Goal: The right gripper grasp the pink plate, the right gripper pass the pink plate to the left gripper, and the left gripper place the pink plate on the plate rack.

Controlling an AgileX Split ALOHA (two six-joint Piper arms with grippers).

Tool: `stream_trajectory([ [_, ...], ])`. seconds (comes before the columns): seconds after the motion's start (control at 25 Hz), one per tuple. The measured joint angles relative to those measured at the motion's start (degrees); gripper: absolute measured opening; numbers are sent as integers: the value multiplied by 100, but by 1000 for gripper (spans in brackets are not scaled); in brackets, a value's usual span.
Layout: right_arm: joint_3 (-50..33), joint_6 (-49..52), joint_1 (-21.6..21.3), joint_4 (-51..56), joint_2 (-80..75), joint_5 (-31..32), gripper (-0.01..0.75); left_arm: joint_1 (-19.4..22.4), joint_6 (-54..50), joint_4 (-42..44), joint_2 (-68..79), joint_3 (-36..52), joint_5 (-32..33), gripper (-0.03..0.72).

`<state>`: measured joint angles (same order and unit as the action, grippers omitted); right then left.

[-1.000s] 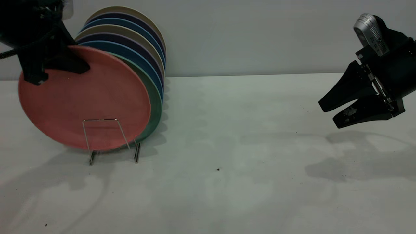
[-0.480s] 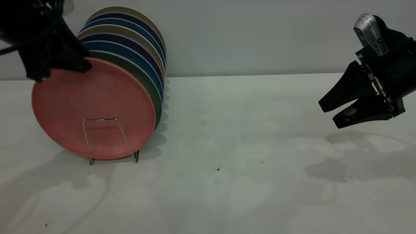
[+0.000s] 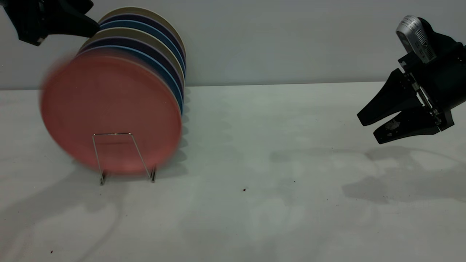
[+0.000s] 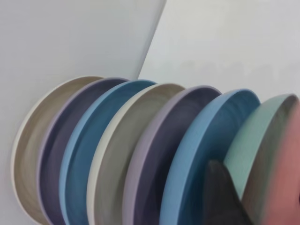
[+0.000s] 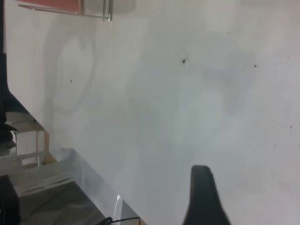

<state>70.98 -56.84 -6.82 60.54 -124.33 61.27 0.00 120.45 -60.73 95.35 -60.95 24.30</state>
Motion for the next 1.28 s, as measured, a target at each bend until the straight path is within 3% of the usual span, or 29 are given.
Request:
stream_trajectory([
  [0.36, 0, 50, 0, -28, 0, 0, 531, 0, -381, 11, 0, 0, -212, 473],
  [0.52, 63, 425, 0, -469, 0, -27, 524, 0, -1832, 2, -19, 0, -631, 524],
  [0.72, 748, 1901, 95, -2164, 0, 338, 495, 13, -4764, 237, -269, 0, -776, 544],
  [0.96, 1747, 4148, 445, -4514, 139, 629, 492, 228, -8027, 2204, -546, 0, 739, 545],
  [1.16, 1936, 4767, 908, -5470, 669, 728, 492, 267, -10249, 4493, -720, 0, 1684, 545],
  [1.28, 1936, 4876, 1186, -5677, 1136, 767, 490, 273, -11029, 5276, -1005, 0, 2068, 545],
])
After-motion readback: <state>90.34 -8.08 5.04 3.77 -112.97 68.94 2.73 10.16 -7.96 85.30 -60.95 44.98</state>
